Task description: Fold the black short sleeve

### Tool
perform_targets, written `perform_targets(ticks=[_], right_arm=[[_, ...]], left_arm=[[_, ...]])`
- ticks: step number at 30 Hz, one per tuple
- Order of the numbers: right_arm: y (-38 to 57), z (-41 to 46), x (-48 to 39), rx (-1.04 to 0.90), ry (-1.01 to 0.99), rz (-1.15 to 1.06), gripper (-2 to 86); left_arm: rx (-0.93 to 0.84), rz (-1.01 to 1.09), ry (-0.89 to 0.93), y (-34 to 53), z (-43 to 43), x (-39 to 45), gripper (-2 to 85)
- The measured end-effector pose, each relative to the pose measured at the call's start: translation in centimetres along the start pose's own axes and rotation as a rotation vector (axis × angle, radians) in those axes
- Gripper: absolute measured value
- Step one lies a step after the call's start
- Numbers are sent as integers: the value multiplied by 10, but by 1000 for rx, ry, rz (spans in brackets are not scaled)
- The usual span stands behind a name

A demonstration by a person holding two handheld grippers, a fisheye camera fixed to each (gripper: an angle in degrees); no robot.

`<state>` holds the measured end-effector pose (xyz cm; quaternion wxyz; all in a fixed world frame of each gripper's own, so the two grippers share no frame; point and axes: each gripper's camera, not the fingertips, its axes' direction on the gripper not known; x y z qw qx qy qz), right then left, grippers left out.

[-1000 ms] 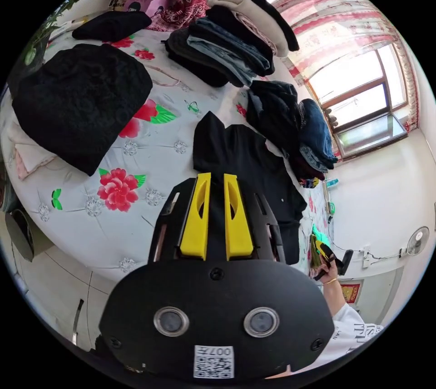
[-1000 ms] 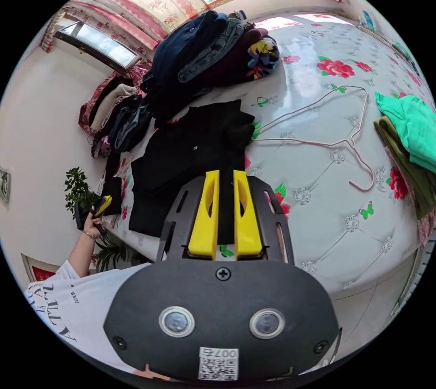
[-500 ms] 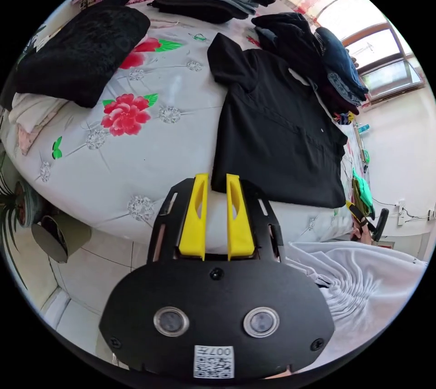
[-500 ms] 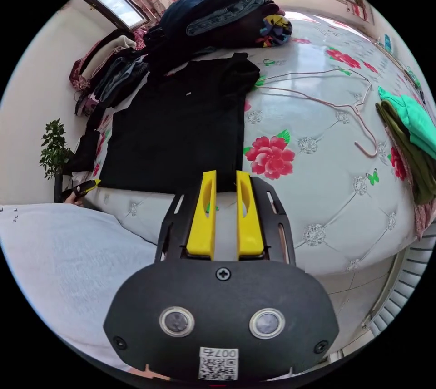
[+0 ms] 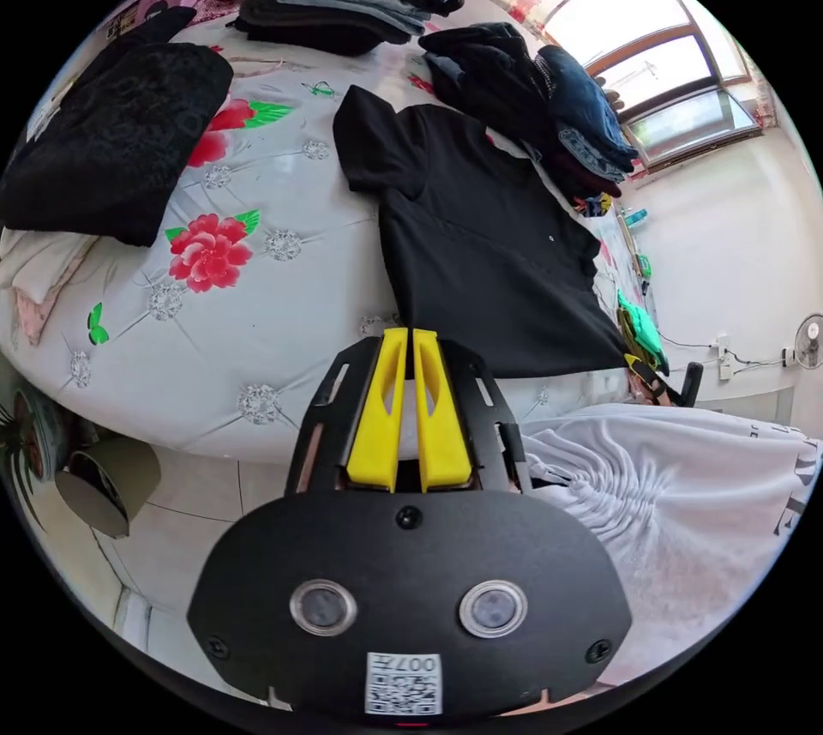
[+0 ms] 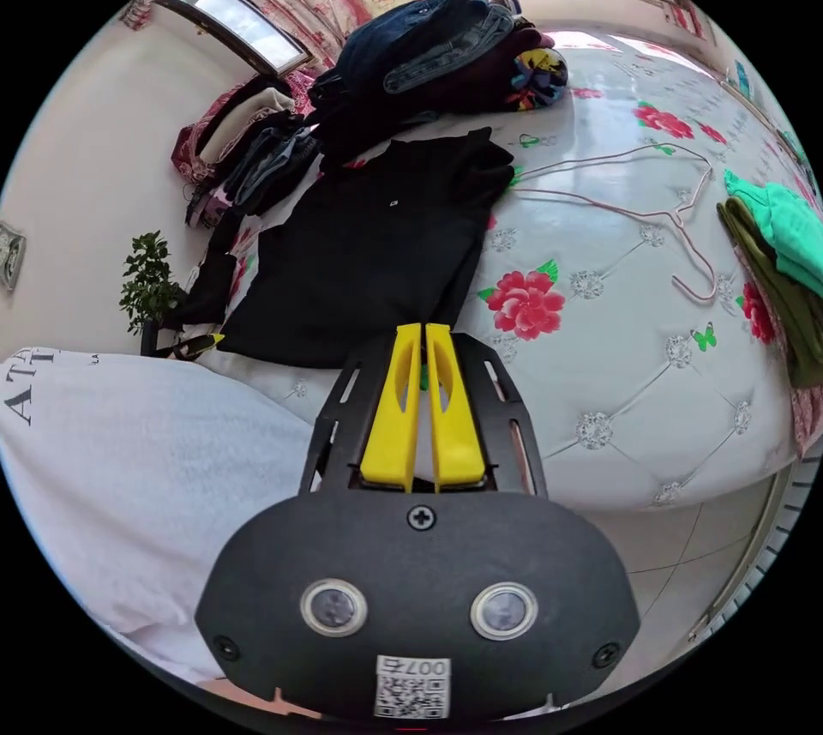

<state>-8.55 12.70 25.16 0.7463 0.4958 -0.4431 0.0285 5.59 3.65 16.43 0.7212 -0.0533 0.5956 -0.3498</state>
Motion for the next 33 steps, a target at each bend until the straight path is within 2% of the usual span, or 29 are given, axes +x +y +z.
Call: perform_targets(ticks=[2,5,7,9,13,16,20,25,27,33], right_arm=[[3,-1,1,-14,-7,14,-2],[19,13,0,-97,105,-20,-2],[33,23,8,-141,136,24,-2],[47,20,18,-118,142,138,-1],[46,0,8,3,244,161,2],[14,-1,-18,59,257,53,11],[-62,36,-91,63,121,-198,27],[-153,120,-216,-67,-18,-550,34],[-190,165,-282,-142,-51,-708,36],[-247,286,-396,-315,-58,-906,44]], left_arm=[[-36,28,-21,-2,3,1,-8],[-131,73,-79,5,25,-2,-6],[-156,36,-50,15,34,-12,-3],[-76,-88,27,29,26,-35,8],[88,-228,107,27,3,-75,48],[153,-247,153,-2,0,-95,73],[175,-278,232,-54,25,-110,82],[120,-320,287,-93,64,-124,70],[87,-322,313,-99,79,-127,28],[166,-282,319,-91,79,-127,-8]])
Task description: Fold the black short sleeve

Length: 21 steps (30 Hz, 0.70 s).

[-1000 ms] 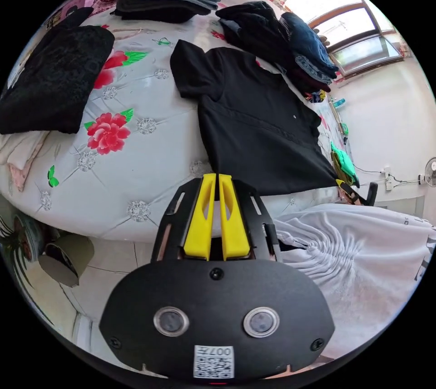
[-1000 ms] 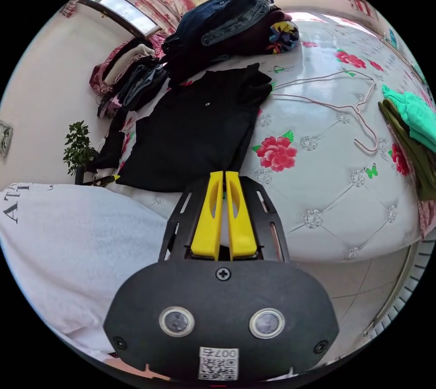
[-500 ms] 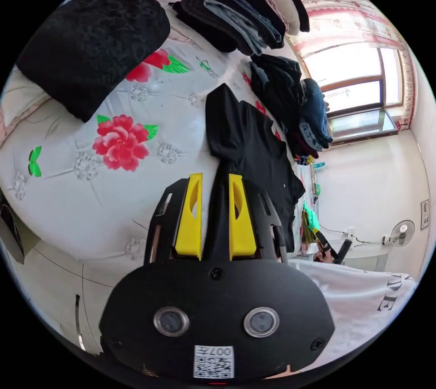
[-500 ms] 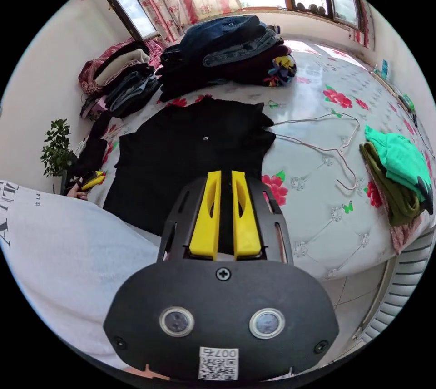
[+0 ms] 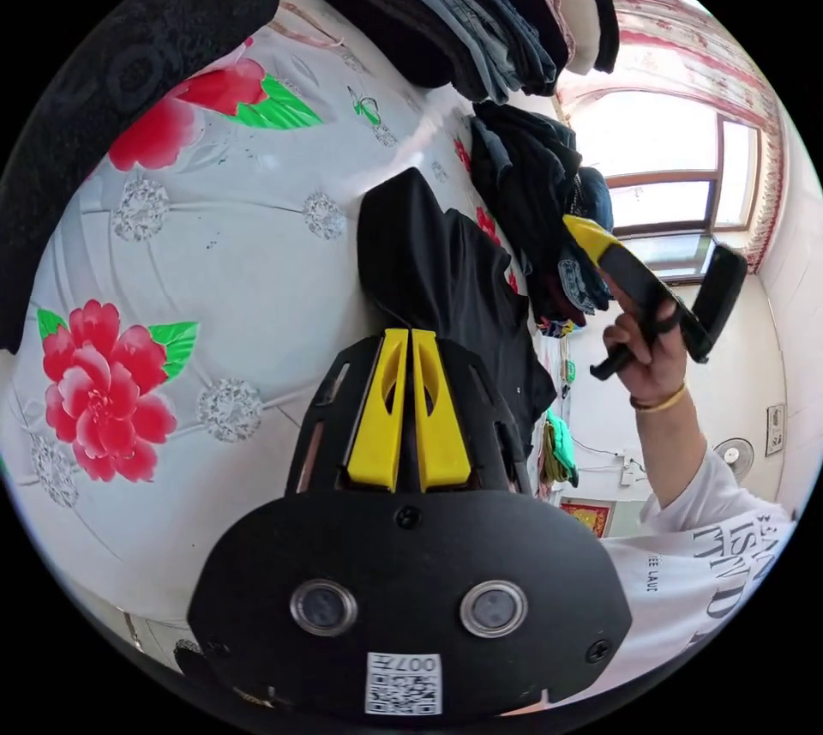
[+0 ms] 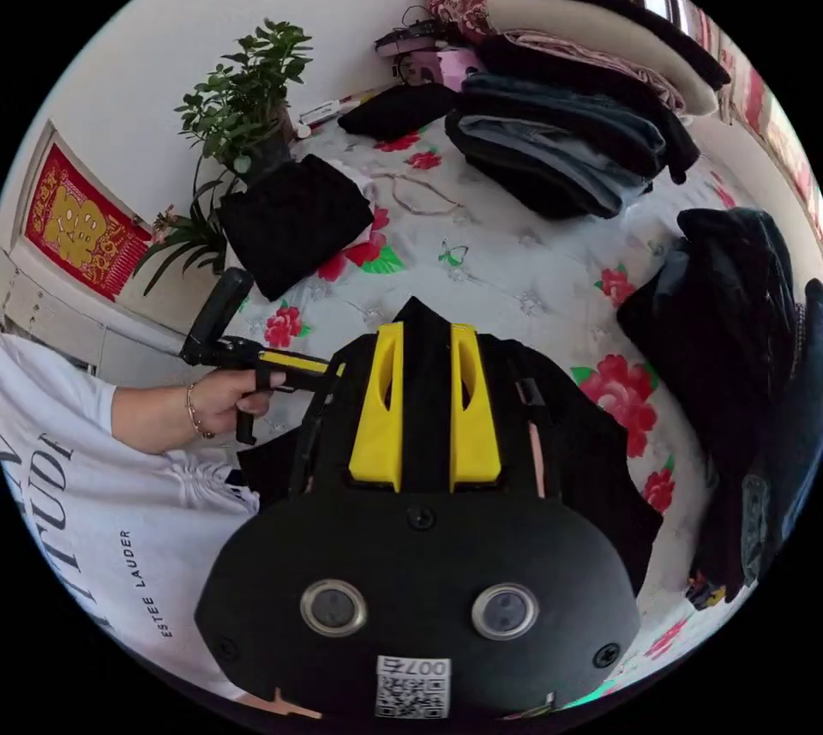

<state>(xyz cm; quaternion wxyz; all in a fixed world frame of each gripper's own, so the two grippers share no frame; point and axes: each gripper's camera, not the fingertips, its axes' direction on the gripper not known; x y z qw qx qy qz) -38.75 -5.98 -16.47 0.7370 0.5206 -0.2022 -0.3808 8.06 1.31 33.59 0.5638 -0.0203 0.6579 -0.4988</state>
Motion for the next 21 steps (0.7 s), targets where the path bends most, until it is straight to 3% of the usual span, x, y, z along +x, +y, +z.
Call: perform_targets(ticks=[9,13,17,21], right_arm=[[-62,134,2,-327,-50,-120,16],[-45,83,9,-104,-137,-152,3],[29,-13,38,139,-131,-132,1],[141,-43,80,77,-46,102,9]], left_arm=[[-10,82,-40,11,1,4,-10],[34,127,-24,16,-9,18,-9],[52,460,-27,35,-14,96,-8],[-129,710,-3,67,51,149,9]])
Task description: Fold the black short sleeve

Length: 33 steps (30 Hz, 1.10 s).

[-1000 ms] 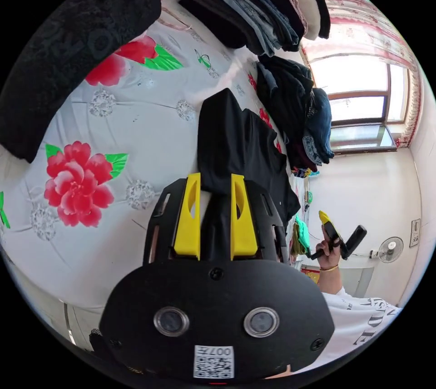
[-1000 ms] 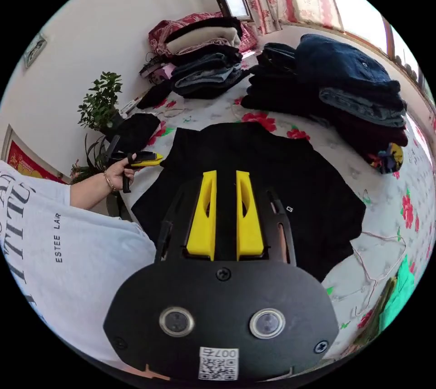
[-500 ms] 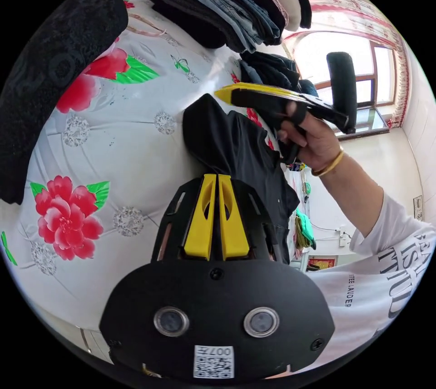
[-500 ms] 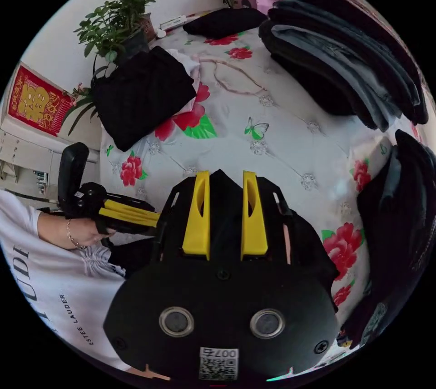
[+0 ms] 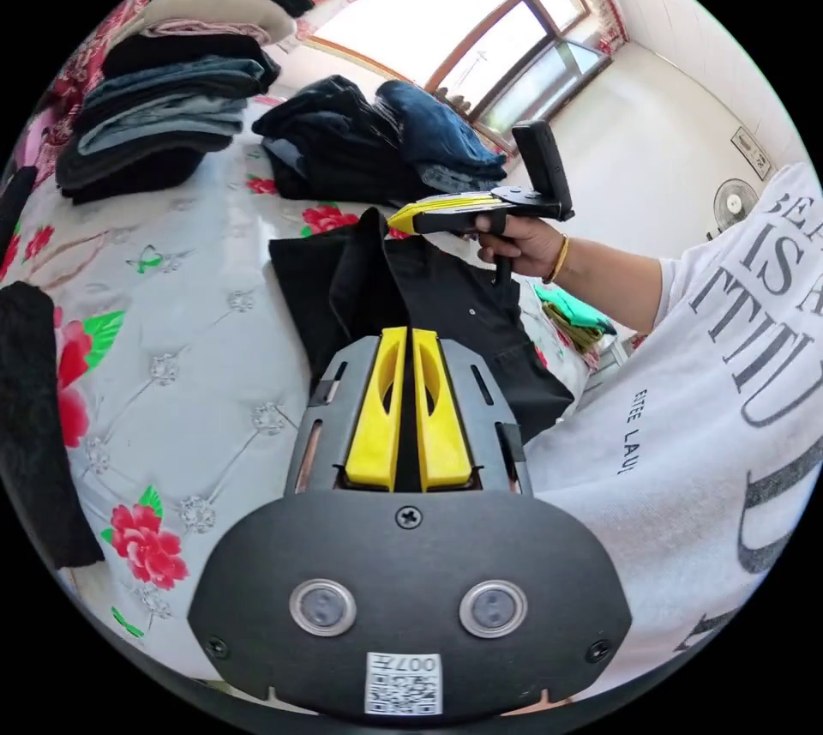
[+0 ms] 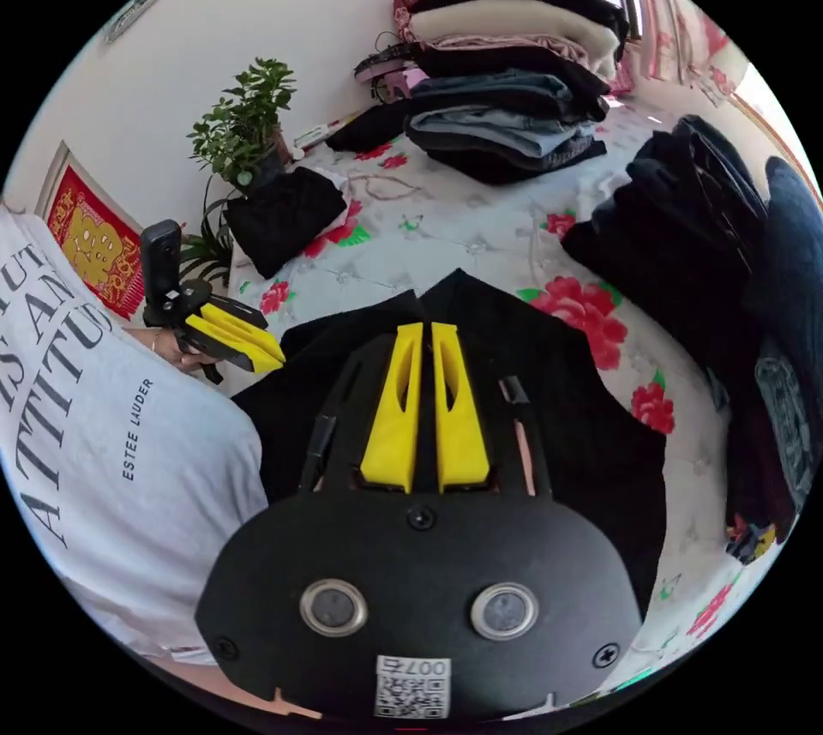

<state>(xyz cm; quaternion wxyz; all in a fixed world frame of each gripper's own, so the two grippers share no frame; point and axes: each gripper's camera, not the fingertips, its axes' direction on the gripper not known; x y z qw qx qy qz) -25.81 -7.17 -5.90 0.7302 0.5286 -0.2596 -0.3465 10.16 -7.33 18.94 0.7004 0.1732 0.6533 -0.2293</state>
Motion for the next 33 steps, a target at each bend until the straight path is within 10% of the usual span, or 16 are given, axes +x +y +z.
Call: perform_targets(ticks=[17,26,33], right_arm=[[107,-3,45,101,-150,464,52],[351,-147,99,427,261,1166,42],[451,-144,115,553,135,1346,15]], left_arm=[[-356,-30,-161,-14,121,14,31],[-287,49,-128,-65,131,51,16],[-338,221,-29,-167,217,94,46]])
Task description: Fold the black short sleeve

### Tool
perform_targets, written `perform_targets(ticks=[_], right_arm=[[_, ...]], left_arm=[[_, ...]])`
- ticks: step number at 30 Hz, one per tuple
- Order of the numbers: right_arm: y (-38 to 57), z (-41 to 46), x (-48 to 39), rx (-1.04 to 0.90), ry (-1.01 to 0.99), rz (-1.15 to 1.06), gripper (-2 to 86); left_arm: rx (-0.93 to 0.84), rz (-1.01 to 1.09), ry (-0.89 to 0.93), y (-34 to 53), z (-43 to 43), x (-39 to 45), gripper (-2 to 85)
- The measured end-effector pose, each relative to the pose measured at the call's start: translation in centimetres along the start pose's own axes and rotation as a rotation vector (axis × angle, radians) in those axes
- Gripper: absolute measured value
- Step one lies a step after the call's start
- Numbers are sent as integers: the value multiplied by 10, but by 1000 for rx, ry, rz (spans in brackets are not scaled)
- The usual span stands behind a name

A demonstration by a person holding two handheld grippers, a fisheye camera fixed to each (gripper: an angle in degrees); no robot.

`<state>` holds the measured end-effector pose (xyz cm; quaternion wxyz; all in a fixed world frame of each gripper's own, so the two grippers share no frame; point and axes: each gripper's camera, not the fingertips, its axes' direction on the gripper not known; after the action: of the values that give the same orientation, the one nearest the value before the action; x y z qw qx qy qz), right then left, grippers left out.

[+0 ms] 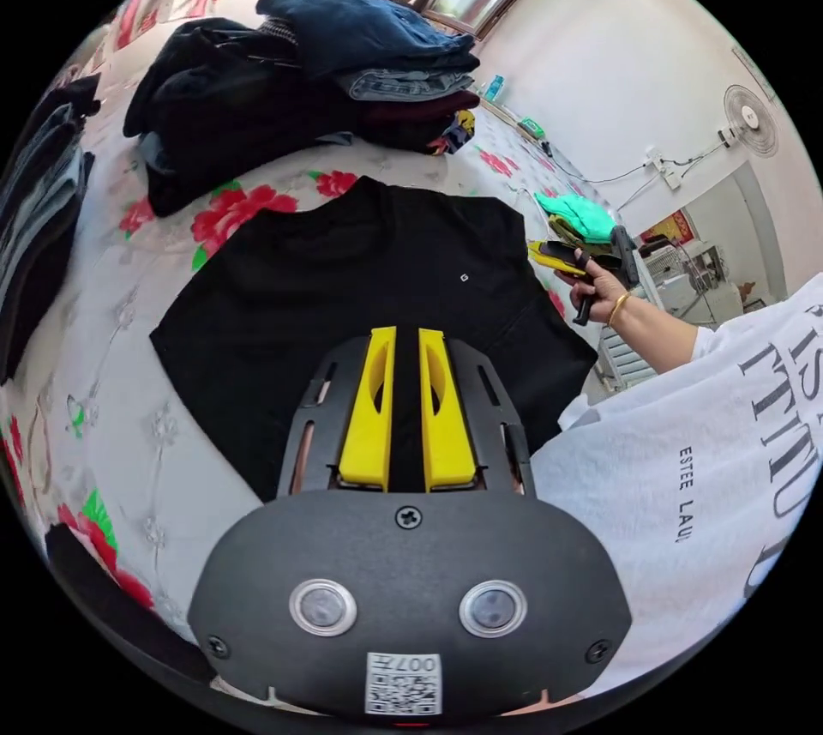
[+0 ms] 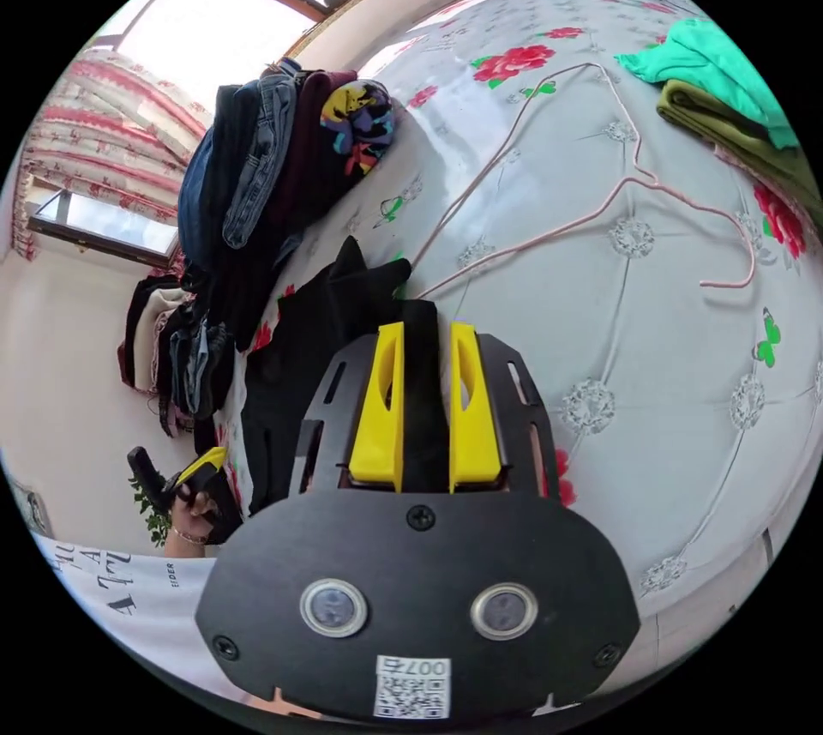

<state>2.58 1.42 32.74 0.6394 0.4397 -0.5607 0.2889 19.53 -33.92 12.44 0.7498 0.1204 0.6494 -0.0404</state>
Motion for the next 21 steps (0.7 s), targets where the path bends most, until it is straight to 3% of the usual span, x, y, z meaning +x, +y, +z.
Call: perform_targets(ticks=[2,7,15,19,21], right_arm=[[1,3,5,-23,-31,4,8],[30,-51,9,145,-108,-102,0],[78,-49,65,87,-291,147,-1],[79,-57,42,69,-288,26,-1],[82,-69,9,60,-245,-140,-1]], left_arm=[[-4,55,20,-42,15,11,52],[-5,167,79,-133,48,48,59],[-146,392,141,-255,149,126,89],[-210,530,197,-305,192,177,105],[-305,599,194,-323,230,201,99]])
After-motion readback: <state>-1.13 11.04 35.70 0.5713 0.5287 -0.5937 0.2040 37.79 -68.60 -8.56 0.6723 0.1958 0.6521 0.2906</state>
